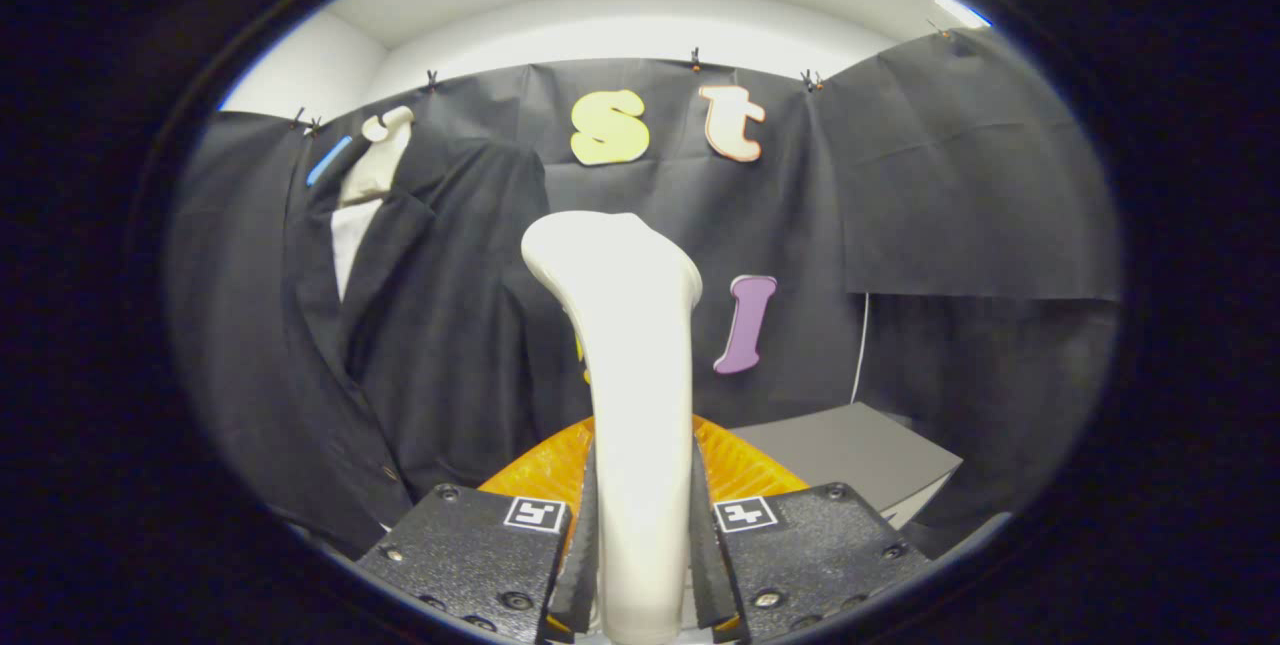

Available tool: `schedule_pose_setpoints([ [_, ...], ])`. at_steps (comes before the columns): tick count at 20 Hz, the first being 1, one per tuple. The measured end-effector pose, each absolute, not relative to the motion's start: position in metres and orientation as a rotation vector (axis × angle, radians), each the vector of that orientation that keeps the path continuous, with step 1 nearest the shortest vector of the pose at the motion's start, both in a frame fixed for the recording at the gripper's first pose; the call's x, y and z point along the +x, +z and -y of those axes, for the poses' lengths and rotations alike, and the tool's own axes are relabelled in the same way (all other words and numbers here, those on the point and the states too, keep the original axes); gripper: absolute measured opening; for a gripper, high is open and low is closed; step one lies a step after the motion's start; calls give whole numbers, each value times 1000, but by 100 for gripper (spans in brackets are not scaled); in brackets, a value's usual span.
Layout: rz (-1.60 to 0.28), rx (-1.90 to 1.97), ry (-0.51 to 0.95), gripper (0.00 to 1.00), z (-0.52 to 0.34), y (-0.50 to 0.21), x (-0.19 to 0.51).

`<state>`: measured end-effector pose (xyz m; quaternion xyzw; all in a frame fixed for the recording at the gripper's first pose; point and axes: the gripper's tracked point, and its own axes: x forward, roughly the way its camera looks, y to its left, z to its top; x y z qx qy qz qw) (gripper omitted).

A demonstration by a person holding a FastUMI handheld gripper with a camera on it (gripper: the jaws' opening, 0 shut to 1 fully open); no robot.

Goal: Iron the clothes twice with a garment steamer, once on the left side and once on the right side.

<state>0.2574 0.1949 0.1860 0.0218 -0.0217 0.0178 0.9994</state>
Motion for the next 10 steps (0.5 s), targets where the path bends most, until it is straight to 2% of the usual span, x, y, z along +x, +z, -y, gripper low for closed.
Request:
schedule_pose_setpoints([
  [6,138,-2,65,41,-273,250,258],
  [10,146,-56,95,40,-325,257,270],
])
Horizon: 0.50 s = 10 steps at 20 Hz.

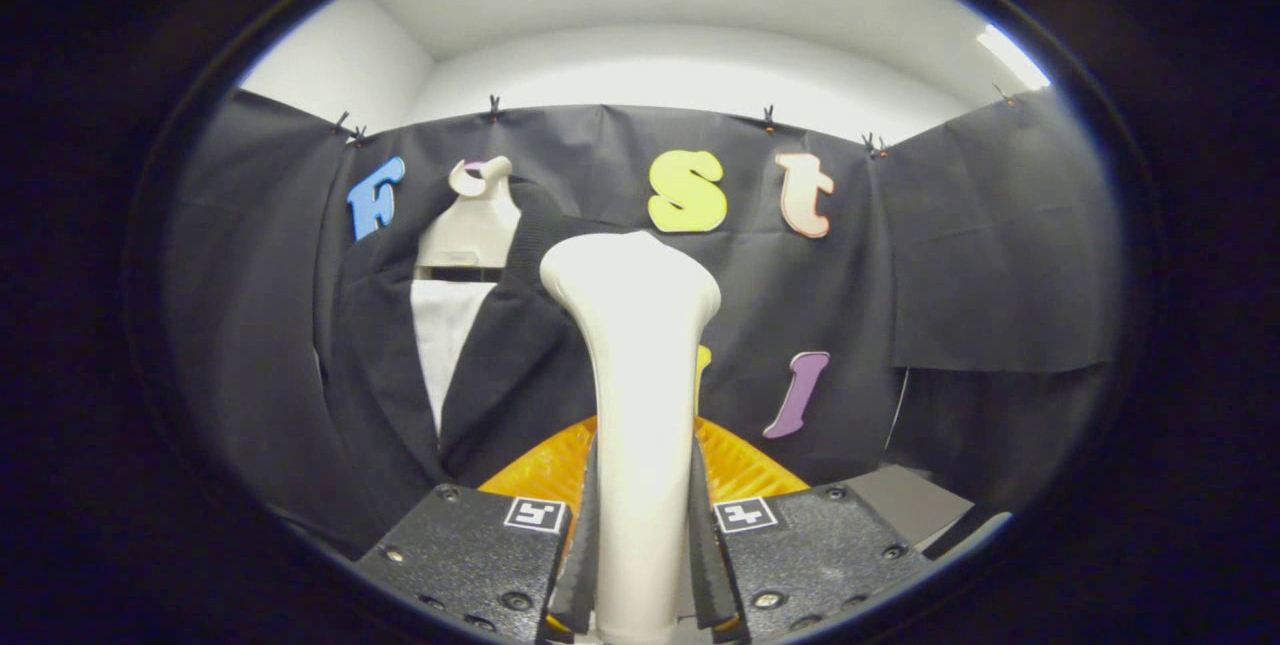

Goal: Iron the clothes twice with a garment steamer, once on the left side and once on the right side.

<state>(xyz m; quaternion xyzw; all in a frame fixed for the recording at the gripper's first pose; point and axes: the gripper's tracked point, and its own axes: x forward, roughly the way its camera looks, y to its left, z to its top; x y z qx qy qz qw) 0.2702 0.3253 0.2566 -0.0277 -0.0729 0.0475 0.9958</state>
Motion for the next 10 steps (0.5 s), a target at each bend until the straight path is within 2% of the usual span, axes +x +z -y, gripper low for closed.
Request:
schedule_pose_setpoints([
  [4,137,-59,130,41,-361,253,276],
  [10,103,6,108,41,-366,256,300],
])
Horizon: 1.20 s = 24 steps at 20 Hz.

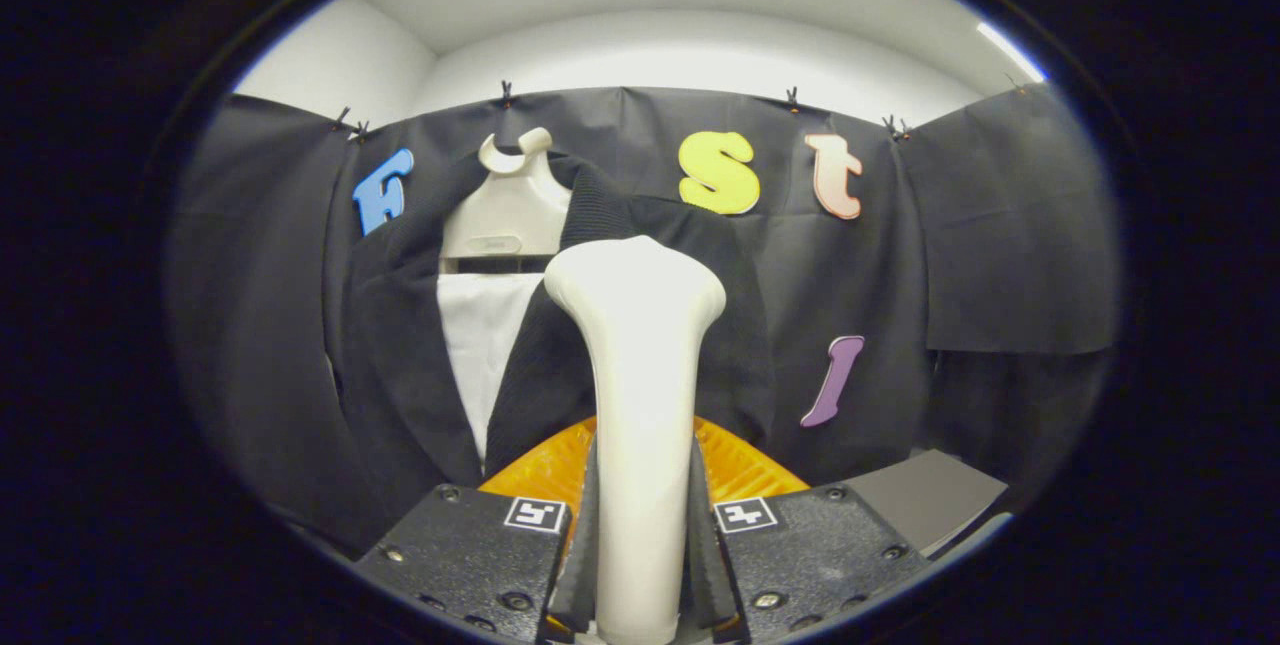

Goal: Iron the clothes twice with a garment steamer, once on the left side and once on the right side.

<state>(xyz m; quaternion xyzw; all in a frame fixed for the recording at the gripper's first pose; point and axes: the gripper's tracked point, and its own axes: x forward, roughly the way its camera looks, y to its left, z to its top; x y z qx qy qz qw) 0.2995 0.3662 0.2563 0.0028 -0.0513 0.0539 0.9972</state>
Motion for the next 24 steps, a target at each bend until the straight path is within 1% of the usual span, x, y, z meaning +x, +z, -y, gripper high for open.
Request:
schedule_pose_setpoints([
  [4,118,29,82,41,-359,271,309],
  [10,112,-6,69,41,-361,262,314],
  [24,7,-55,67,41,-354,178,295],
])
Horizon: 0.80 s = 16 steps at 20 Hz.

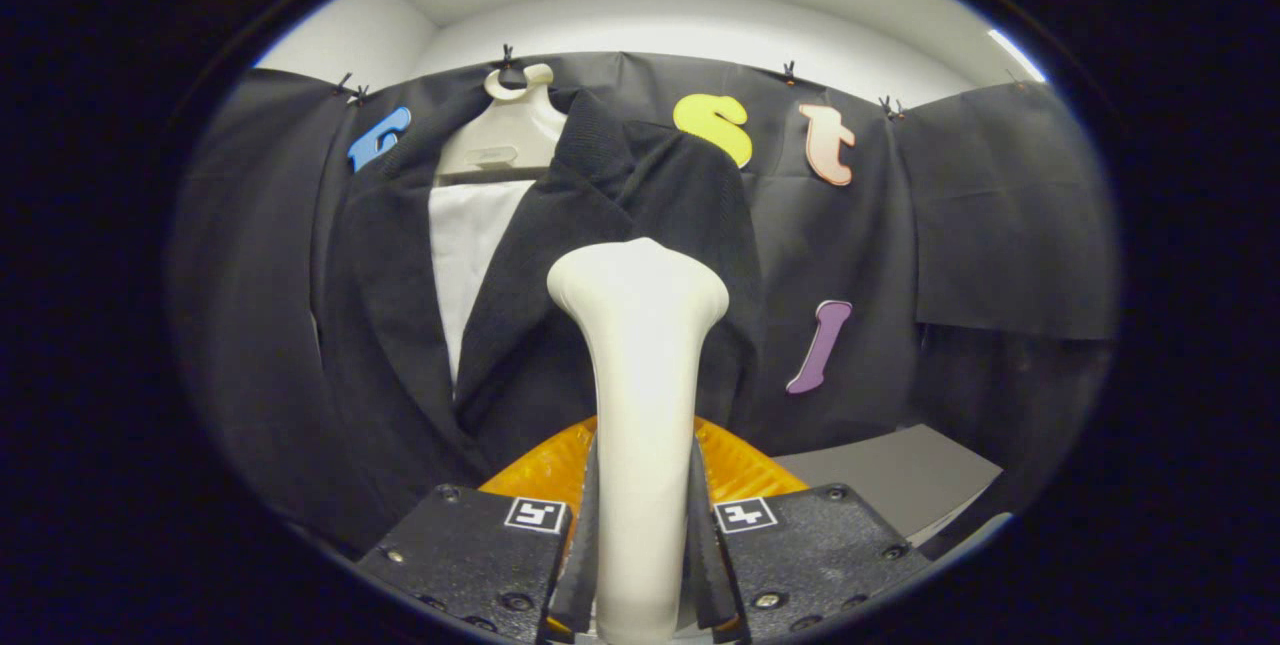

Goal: Iron the clothes twice with a garment steamer, once on the left side and once on the right side.

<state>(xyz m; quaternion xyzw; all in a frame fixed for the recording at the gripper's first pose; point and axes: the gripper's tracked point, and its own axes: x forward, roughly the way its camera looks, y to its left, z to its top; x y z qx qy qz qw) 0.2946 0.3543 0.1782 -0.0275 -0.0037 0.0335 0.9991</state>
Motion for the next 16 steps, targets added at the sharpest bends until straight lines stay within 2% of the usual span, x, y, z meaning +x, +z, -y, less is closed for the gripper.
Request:
schedule_pose_setpoints([
  [16,-103,-111,23,40,-336,70,282],
])
